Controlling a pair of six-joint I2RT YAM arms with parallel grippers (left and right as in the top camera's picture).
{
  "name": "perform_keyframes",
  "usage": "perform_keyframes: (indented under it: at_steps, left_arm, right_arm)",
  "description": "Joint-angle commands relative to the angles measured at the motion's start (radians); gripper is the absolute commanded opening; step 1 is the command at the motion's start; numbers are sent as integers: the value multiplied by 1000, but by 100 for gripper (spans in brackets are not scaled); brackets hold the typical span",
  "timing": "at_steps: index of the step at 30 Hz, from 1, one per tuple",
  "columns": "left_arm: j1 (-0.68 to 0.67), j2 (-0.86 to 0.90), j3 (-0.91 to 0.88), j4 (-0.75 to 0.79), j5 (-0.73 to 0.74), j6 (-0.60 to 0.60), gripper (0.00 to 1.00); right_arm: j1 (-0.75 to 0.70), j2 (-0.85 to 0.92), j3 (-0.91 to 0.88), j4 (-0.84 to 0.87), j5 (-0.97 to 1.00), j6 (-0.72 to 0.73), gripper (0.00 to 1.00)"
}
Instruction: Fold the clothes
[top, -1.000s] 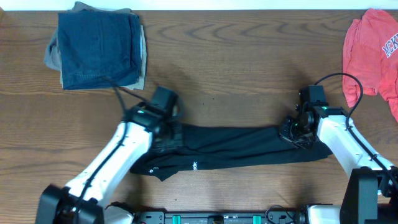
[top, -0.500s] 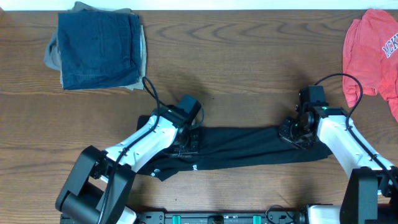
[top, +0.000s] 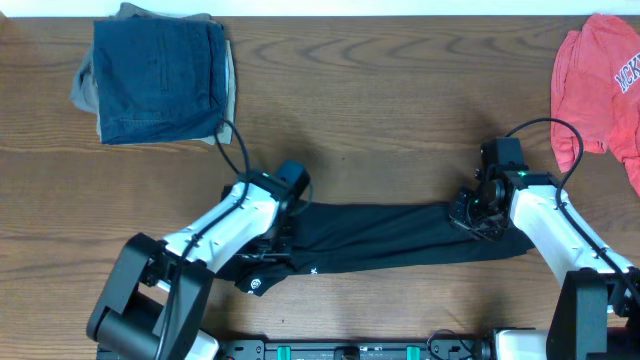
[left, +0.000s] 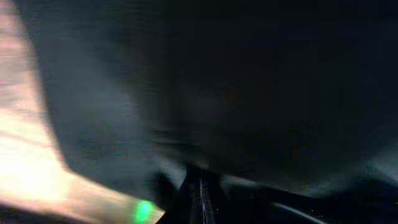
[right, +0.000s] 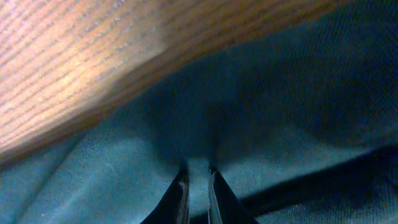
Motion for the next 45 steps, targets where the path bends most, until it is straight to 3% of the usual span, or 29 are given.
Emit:
perform_keyframes:
  at_steps: [1,9,14,18,23,29,45]
  left_arm:
    - [60,6,-10,-27,-87,-13,6]
    - [154,-75,40,-94,-40,-23,6]
    - [116,-192,40,-14,176,15,6]
    - [51,-239,40,-4,205,14,6]
    - [-12,-243,39,-143,205,-93,6]
    - [-20,-243,23,-227,206,-106,6]
    - [-19,-243,-134,-18,202,-121,7]
  right_arm:
    - [6,-8,-5,-5,7,6,10]
    - [6,-8,-5,0,6,7,11]
    - [6,-8,-5,0,6,7,12]
    - [6,-8,-5,-1,6,7,13]
    - [6,-8,-5,-4,6,7,13]
    - [6,-8,-5,10,6,7,14]
    - [6,-8,-5,17,6,7,15]
